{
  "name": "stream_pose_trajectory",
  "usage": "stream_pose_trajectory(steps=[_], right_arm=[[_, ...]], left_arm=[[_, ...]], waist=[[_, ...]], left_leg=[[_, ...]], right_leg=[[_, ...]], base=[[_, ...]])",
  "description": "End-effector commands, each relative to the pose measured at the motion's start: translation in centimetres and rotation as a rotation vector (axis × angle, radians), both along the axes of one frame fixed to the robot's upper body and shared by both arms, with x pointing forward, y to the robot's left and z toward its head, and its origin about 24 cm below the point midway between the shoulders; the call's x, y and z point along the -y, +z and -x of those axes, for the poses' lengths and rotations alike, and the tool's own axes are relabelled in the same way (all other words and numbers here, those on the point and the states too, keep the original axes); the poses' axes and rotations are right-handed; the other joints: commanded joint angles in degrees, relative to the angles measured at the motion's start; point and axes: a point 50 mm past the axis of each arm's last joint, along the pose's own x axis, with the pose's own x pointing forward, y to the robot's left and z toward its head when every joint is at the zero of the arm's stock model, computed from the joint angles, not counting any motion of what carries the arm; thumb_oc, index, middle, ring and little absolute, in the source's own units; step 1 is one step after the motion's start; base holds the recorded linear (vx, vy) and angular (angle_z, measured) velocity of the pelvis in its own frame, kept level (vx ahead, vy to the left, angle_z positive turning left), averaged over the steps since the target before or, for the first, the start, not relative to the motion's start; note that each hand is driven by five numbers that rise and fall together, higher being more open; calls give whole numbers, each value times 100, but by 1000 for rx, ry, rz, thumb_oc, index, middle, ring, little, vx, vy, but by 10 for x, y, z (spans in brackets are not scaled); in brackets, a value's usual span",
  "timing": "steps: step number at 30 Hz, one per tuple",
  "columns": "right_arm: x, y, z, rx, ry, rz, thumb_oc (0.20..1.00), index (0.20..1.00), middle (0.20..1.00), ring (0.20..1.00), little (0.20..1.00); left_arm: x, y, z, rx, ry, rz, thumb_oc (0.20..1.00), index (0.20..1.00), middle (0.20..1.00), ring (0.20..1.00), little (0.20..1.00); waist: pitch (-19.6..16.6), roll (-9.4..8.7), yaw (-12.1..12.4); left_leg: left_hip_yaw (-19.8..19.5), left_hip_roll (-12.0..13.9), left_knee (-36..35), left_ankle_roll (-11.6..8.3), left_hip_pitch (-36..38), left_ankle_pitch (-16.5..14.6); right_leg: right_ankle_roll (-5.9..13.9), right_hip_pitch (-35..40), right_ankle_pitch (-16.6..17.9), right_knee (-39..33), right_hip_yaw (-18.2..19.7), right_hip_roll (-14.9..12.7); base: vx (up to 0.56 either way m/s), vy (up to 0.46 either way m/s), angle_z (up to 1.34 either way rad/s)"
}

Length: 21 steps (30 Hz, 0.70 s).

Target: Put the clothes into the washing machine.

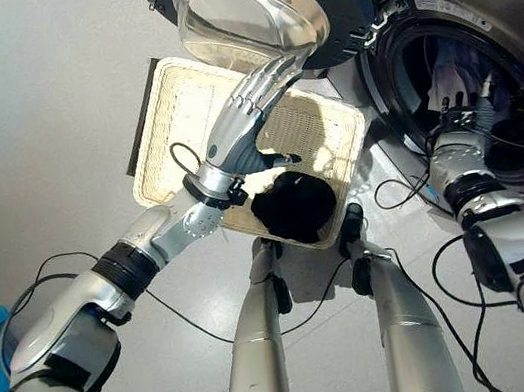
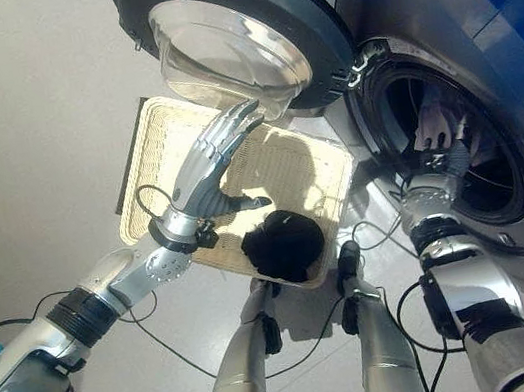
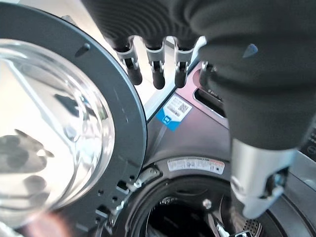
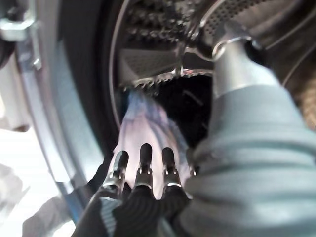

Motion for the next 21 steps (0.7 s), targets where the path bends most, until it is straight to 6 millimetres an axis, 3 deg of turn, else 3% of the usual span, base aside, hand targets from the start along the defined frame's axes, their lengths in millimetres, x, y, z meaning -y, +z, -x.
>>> stream_pose_trajectory(steps=[1, 9, 12, 21], right_arm=[[-3, 24, 11, 7, -131, 203, 1000, 1000, 1000, 1000, 1000], [-37, 30, 32, -57, -303, 455, 1000, 1000, 1000, 1000, 1000], [-53, 39, 40, -49, -377, 617, 1000, 1000, 1000, 1000, 1000], [-59, 33, 47, -64, -356, 795, 1000, 1000, 1000, 1000, 1000]], left_arm=[[2, 4, -5, 6, 34, 75, 1000, 1000, 1000, 1000, 1000], [-3, -28, -12, -148, 115, 58, 1000, 1000, 1000, 1000, 1000], [-3, -45, -17, -317, 138, 8, 1000, 1000, 1000, 1000, 1000], [-9, -86, -22, -646, 217, -149, 1000, 1000, 1000, 1000, 1000]], waist=[[-125, 167, -195], [-125, 158, -370], [-125, 201, -437], [-125, 206, -523]], left_leg=[[402, -227, 295, -214, 282, -756], [541, -228, 232, -218, 327, -723], [604, -241, 211, -213, 287, -674], [659, -245, 223, -222, 296, -686]], right_leg=[[691, 231, 223, -150, -190, 45], [697, 257, 266, -320, -67, 126], [692, 218, 329, -414, -2, 151], [729, 243, 325, -479, 55, 163]], base=[[7, 51, -9], [4, 61, -8], [3, 69, -11], [1, 14, -5]])
